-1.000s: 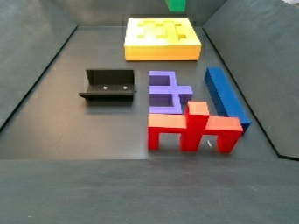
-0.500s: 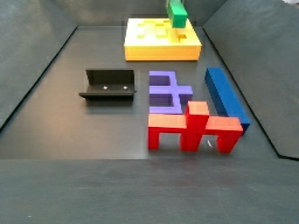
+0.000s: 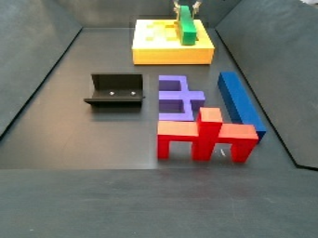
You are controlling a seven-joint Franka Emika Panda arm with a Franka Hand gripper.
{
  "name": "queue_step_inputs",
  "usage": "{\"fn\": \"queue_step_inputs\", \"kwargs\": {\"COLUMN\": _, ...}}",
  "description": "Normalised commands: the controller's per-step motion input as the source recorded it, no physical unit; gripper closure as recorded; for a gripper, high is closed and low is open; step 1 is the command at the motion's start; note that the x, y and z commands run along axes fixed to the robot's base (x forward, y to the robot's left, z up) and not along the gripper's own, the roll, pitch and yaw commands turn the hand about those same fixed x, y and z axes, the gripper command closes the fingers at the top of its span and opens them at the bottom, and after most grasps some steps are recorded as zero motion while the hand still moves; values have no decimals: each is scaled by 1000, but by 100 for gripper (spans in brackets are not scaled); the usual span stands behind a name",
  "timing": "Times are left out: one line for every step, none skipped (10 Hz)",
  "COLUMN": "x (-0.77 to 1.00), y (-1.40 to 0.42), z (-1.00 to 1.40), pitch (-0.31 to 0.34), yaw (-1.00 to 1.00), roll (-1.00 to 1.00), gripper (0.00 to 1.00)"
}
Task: Pick up the green object. Move up. Move to above the board. Insert the green object.
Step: Insert the green object.
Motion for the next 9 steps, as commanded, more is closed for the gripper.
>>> {"fn": "queue_step_inputs", "kwargs": {"x": 137, "y": -77, "z": -263, "pitch": 4, "yaw": 3, "roll": 214, "gripper": 100}}
{"fn": "queue_step_inputs", "kwargs": {"x": 106, "y": -49, "z": -280, "pitch": 0, "yaw": 91, "roll": 247, "gripper": 100}}
{"fn": "queue_step_inputs", "kwargs": {"x": 146, "y": -71, "z": -280, "pitch": 0, "yaw": 140, "roll": 260, "gripper": 100}}
{"fn": "queue_step_inputs", "kwargs": {"x": 131, "y": -40, "z": -294, "pitch": 0, "yaw": 69, "roll": 219, "gripper": 100}}
{"fn": "queue_step_inputs", "kwargs": {"x": 137, "y": -57, "z": -260, "pitch": 0, "yaw": 0, "roll": 153, "gripper": 100}}
{"fn": "queue_step_inputs", "kwargs": {"x": 120, "y": -3, "z": -297, "pitch": 11, "yaw": 0, "roll": 189, "gripper": 100}}
{"fn": "queue_step_inputs", "kwargs": {"x": 23, "y": 0, "z": -329, "pitch": 0, "yaw": -17, "roll": 70, "gripper": 100}}
{"fn": "queue_step_inputs", "kwargs": {"x": 0, "y": 0, "z": -360, "pitch": 0, "yaw": -46, "roll": 0, "gripper": 100}}
{"fn": "queue_step_inputs", "kwargs": {"x": 0, "y": 0, "z": 0, "pitch": 0, "yaw": 0, "roll": 0, "gripper": 100}}
